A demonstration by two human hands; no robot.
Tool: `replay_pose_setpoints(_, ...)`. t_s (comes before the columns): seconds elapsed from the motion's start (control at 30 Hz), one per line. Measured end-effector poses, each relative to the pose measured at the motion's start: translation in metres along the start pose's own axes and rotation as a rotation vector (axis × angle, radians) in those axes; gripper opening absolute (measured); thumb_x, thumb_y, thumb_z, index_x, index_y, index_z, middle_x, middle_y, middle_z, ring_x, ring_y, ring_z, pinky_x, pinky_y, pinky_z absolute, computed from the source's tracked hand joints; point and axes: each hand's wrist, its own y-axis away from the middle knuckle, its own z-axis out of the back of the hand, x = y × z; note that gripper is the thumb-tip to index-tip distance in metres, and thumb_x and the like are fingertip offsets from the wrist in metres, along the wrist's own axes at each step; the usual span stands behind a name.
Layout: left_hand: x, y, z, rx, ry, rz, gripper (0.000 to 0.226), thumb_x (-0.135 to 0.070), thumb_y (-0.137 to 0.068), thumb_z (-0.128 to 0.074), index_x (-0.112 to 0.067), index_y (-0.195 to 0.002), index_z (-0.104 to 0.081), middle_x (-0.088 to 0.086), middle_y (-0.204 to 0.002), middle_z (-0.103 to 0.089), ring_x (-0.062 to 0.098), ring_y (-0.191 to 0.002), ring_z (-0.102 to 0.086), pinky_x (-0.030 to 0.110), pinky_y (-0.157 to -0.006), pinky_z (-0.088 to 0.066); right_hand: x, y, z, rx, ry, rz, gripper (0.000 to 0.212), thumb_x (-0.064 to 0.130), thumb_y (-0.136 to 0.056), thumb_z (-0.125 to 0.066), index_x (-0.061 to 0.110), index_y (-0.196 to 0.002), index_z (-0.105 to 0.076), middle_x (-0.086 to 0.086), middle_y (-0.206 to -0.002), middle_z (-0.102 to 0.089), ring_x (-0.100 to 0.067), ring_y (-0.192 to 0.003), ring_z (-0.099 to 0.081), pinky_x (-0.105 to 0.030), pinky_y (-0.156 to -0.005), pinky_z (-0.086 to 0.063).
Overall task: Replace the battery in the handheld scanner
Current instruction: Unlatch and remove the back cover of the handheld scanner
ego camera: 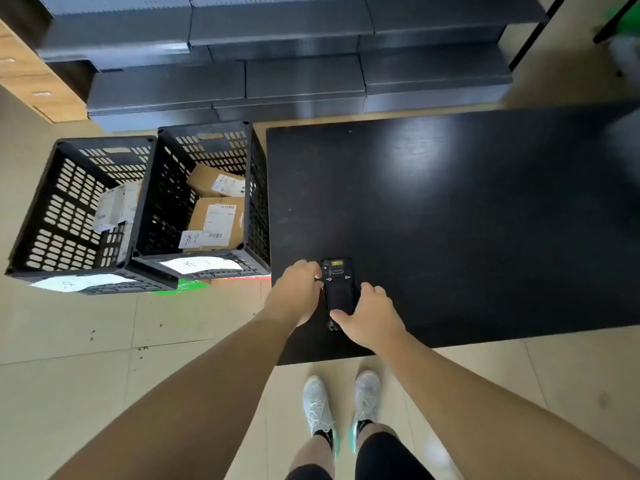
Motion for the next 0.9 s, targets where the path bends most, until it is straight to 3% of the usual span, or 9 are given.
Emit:
replay_pose_setpoints(0.2, 0.018, -0.037, -0.015, 0.077, -0.165, -0.289, 0.016, -0.019, -0.094, -0.049, -0.012, -0.098, -0.063, 0.005, -0.099, -0.054, 0.028, -0.096, -0.054, 0.042, -0.076, -0.047, -0.004, -0.024, -0.038, -0.159, -0.086, -0.034, 0.106, 0.064, -0.068, -0.07, 0.011, -0.147, -0.024, -0.005, -0.136, -0.038, -0.026, -0.125, -0.039, -0.039, -0.091, -0.047)
replay_pose_setpoints(0.5, 0.024, -0.055, -0.011, 0.126, -0.322, -0.565, 0.017, -0.015, -0.089, -0.052, -0.009, -0.096, -0.066, 0.01, -0.096, -0.06, 0.03, -0.089, -0.058, 0.046, -0.075, -0.049, -0.014, -0.026, -0.057, -0.265, -0.156, 0.037, 0.098, 0.056, -0.07, -0.073, 0.01, -0.146, -0.031, -0.006, -0.131, -0.044, -0.025, -0.122, -0.04, -0.028, -0.08, -0.039)
replay_pose_setpoints(0.9, 0.027, -0.073, -0.005, 0.214, -0.385, -0.716, 0.012, -0.001, -0.084, -0.058, -0.004, -0.092, -0.067, 0.01, -0.088, -0.059, 0.03, -0.086, -0.056, 0.037, -0.075, -0.045, -0.018, -0.025, -0.055, -0.26, -0.102, 0.076, 0.103, 0.059, -0.072, -0.072, 0.006, -0.149, -0.029, -0.007, -0.119, -0.046, -0.023, -0.112, -0.044, -0.023, -0.077, -0.036)
